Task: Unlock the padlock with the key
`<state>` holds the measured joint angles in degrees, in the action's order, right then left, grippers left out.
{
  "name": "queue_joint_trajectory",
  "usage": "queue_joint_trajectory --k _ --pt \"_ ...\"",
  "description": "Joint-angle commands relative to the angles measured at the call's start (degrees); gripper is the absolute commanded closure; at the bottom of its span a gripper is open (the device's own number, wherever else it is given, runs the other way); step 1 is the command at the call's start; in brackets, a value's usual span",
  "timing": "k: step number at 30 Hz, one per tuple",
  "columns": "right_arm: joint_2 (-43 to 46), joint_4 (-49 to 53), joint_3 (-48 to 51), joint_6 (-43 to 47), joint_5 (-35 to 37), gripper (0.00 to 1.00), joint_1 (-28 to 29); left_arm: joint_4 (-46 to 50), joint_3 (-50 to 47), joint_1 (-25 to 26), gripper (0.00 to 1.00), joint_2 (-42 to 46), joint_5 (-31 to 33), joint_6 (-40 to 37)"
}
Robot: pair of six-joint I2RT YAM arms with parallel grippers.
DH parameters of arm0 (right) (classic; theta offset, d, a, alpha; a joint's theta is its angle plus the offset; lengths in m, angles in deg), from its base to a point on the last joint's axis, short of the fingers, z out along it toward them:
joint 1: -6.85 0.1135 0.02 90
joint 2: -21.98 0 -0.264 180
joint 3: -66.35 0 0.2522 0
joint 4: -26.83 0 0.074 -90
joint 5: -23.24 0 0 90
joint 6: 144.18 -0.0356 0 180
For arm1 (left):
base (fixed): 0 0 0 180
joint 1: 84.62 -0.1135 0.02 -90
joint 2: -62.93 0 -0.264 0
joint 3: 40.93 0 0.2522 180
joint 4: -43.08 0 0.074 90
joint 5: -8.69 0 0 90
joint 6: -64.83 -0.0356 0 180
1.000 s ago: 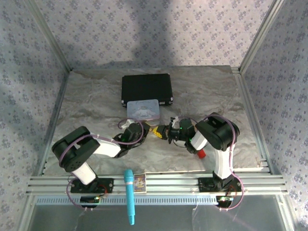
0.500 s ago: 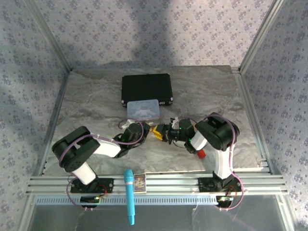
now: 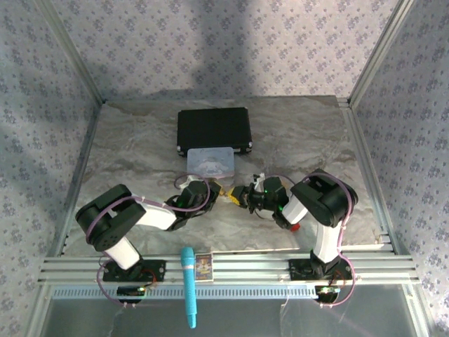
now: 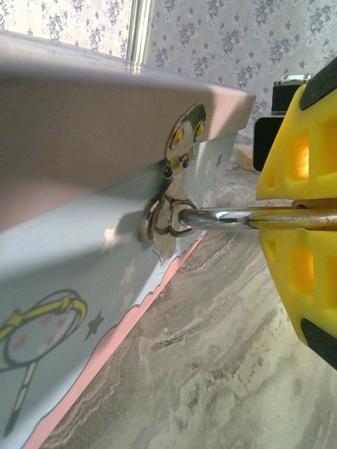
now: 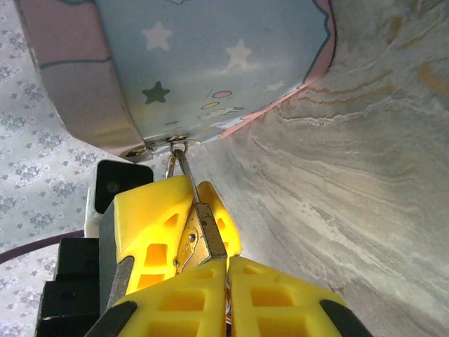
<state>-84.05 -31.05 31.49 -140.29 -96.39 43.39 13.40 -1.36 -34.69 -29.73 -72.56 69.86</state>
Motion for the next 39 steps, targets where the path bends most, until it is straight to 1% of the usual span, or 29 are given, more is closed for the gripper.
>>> queue_joint_trajectory --k 1,2,8,13,16,19,21,22,25,26,28,29,30,31,32,33,35,36,38,39 --pt "0.2 1.2 -0.2 0.9 1.2 0.97 1.1 -1.4 0.6 0.2 1.00 1.7 -1.5 -0.2" --pt "-0.1 0.9 -0.5 0.8 1.3 1.00 1.3 -1.1 0.7 0.2 1.00 1.8 -1.7 -0.2" --pt "-2.1 0.7 -2.4 0.2 1.6 1.00 1.8 -0.8 0.8 0.6 1.00 2.1 -2.3 -0.1" --pt "-2.2 1.5 -3.1 1.0 2.0 1.00 1.0 -0.3 0.5 1.2 1.00 2.8 -2.3 0.3" --pt "0.0 6.1 -3.1 4.0 2.1 1.00 0.4 1.6 0.5 1.2 1.00 3.6 -1.9 0.0" --pt "4.1 15.7 -3.0 8.6 2.9 1.00 0.2 4.3 0.7 1.1 1.00 4.2 -1.5 -0.6" --pt "8.2 24.6 -3.3 12.9 4.5 0.92 0.2 6.5 1.0 1.0 1.00 4.6 -1.3 -0.8" --pt "9.9 28.5 -3.4 14.9 5.6 0.86 0.2 7.0 1.0 1.1 1.00 4.7 -1.2 -0.9" --pt "16.4 40.7 -4.5 21.4 9.4 0.61 0.3 7.9 1.0 1.0 1.00 4.4 -1.1 -0.8" --pt "18.4 45.0 -5.2 23.8 10.5 0.51 0.5 7.9 0.9 1.0 1.00 4.4 -1.1 -0.7" --pt "21.8 52.1 -6.8 29.2 12.6 0.39 0.7 7.8 0.8 0.9 1.00 4.2 -1.3 -0.6" --pt "23.5 55.5 -7.8 32.9 14.1 0.28 1.0 7.7 0.8 0.9 1.00 4.2 -1.3 -0.7" --pt "25.0 61.3 -9.6 37.1 16.3 0.19 1.7 7.6 0.7 0.9 1.00 4.2 -1.4 -0.7" --pt "26.5 67.3 -11.3 40.3 20.0 0.13 2.7 7.6 0.8 0.9 1.00 4.2 -1.4 -0.8" --pt "28.1 74.1 -14.0 43.9 26.4 0.06 4.5 7.7 0.7 0.9 1.00 4.3 -1.4 -1.1" --pt "29.2 79.3 -15.9 47.6 32.6 0.01 6.4 8.2 0.8 0.9 1.00 4.5 -1.4 -1.4" --pt "30.6 85.1 -18.9 52.8 42.2 0.01 9.7 10.7 1.5 0.9 1.00 5.1 -1.4 -2.3" --pt "30.7 86.9 -19.6 55.5 45.0 0.01 10.5 12.4 1.9 0.7 1.00 5.5 -1.4 -2.8" --pt "30.9 87.8 -20.2 59.2 47.0 0.01 11.0 14.9 2.6 0.6 1.00 6.2 -1.2 -3.4" --pt "31.0 87.6 -20.4 60.9 47.9 0.07 11.4 15.6 2.7 0.7 1.00 6.5 -1.1 -3.8"
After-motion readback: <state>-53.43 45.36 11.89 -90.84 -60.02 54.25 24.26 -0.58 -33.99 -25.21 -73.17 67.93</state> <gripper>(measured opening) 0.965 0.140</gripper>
